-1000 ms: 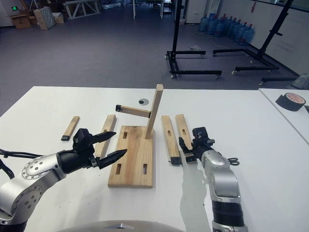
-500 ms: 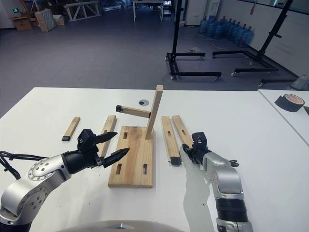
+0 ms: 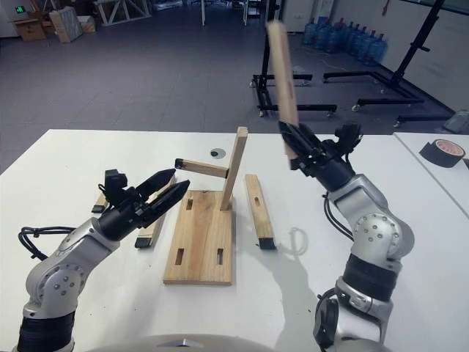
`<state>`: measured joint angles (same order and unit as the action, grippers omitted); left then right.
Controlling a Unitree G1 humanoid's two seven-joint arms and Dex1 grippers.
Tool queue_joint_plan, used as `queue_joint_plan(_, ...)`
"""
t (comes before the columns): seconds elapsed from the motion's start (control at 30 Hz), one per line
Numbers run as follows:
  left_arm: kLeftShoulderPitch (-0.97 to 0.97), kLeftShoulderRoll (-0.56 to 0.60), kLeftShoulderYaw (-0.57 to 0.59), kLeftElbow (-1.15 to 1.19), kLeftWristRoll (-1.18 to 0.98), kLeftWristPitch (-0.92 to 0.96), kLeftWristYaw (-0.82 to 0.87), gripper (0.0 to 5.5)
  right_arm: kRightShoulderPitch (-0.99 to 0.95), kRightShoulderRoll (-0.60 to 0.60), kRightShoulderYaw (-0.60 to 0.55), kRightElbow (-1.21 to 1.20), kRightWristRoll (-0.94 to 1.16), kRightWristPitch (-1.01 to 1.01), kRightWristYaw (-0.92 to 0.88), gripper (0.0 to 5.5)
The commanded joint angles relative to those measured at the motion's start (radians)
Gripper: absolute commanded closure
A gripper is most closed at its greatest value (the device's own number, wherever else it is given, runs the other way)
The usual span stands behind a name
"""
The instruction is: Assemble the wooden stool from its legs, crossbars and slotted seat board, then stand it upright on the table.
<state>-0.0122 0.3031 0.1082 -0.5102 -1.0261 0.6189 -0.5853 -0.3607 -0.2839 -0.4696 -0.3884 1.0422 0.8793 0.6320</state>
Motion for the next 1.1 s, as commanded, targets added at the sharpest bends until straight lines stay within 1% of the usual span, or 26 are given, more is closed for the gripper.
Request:
queue_joint_plan(0.03,-0.018,0.042,0.052,-0.071,-0.327,0.082,-0.052,1.09,0.085,-0.034,0.177,-0.136,0.135,0.083,0.113,3.47)
queue_joint_plan(0.13,-0.057,0.071,0.065,-0.072,-0.469,0.103,-0.038,1.09,0.139,-0.041,0.267,-0.14,0.126,0.071,0.142,3.47)
queue_joint_plan(0.27,-0.091,0.111,0.078,-0.056,-0.57,0.113,-0.012,1.09,0.188,-0.071,0.328,-0.138,0.096,0.037,0.172,3.47)
queue_joint_plan(0.4,-0.094,0.15,0.074,-0.037,-0.525,0.109,0.019,1.09,0.214,-0.117,0.399,-0.123,0.045,0.01,0.218,3.47)
queue_joint_plan(0.6,-0.132,0.18,0.038,0.006,-0.483,0.136,-0.015,1.09,0.275,-0.149,0.422,-0.149,0.024,-0.033,0.215,3.47)
queue_joint_plan(0.73,-0.149,0.211,0.017,0.017,-0.43,0.156,-0.049,1.09,0.301,-0.18,0.449,-0.135,-0.028,-0.066,0.241,3.47)
queue_joint_plan(0.87,-0.135,0.215,0.016,-0.001,-0.409,0.154,-0.076,1.09,0.276,-0.217,0.452,-0.093,-0.035,-0.068,0.284,3.47)
queue_joint_plan(1.1,-0.081,0.188,0.019,-0.046,-0.379,0.116,-0.064,1.09,0.207,-0.263,0.463,-0.033,-0.048,-0.068,0.345,3.47)
